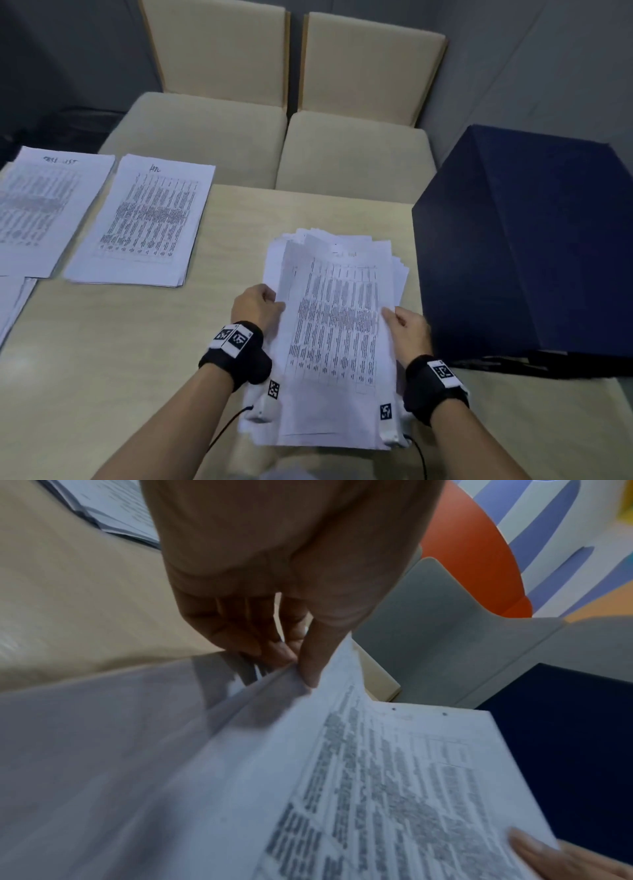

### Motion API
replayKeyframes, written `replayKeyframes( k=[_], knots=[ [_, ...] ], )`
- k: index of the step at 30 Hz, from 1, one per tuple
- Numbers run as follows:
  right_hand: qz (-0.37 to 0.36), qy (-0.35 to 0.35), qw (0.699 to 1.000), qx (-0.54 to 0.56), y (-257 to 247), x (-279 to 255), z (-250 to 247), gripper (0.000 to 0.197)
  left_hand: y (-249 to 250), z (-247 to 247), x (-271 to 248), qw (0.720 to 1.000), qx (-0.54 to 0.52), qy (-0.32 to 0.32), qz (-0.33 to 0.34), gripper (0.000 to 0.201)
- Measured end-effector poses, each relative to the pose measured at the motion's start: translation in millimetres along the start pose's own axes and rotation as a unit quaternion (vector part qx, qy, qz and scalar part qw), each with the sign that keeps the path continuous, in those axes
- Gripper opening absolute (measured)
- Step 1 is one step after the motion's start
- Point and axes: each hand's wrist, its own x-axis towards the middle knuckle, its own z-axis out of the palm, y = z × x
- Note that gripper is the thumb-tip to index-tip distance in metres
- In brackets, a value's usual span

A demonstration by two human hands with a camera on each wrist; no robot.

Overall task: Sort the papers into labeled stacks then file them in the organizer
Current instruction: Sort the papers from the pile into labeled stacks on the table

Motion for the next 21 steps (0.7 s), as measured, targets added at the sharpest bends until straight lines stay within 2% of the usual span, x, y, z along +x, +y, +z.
replayKeyframes(
  k=[4, 6, 8, 10, 13, 15, 16, 18, 20, 21],
  knots=[
    [0.007, 0.039, 0.999, 0.037, 6.9, -7.2, -16.9, 0.016, -0.1, -4.5, 5.7, 0.997, 0.066, 0.022, 0.031, 0.033],
    [0.030, 0.033, 0.991, 0.124, 7.8, -9.5, -23.1, 0.020, 2.8, -10.2, 5.5, 0.986, 0.150, 0.044, 0.058, 0.030],
    [0.051, 0.025, 0.980, 0.191, 4.8, -10.8, -28.1, 0.028, 7.3, -16.2, 1.8, 0.961, 0.254, 0.077, 0.079, 0.037],
    [0.070, 0.019, 0.971, 0.229, 1.5, -11.1, -29.4, 0.026, 12.6, -21.7, -1.8, 0.945, 0.290, 0.107, 0.108, 0.037],
    [0.089, -0.003, 0.958, 0.274, -0.5, -8.1, -24.0, 0.016, 13.0, -26.8, 0.3, 0.955, 0.184, 0.117, 0.199, 0.018],
    [0.083, -0.031, 0.951, 0.296, -3.8, -6.3, -18.5, 0.015, 10.2, -28.6, -1.3, 0.970, 0.048, 0.056, 0.230, 0.024],
    [0.079, -0.043, 0.949, 0.302, -7.7, -5.7, -15.9, 0.019, 9.5, -29.8, -3.1, 0.975, -0.043, 0.003, 0.218, 0.029],
    [0.063, -0.062, 0.946, 0.311, -17.7, -5.4, -13.4, 0.025, 10.6, -32.9, -11.9, 0.959, -0.201, -0.109, 0.165, 0.033],
    [0.049, -0.083, 0.946, 0.311, -24.7, -5.3, -10.7, 0.028, 9.1, -34.1, -15.1, 0.952, -0.224, -0.164, 0.133, 0.038],
    [0.046, -0.091, 0.949, 0.297, -24.2, -5.7, -8.5, 0.030, 6.2, -33.3, -13.9, 0.958, -0.207, -0.160, 0.119, 0.042]
  ],
)
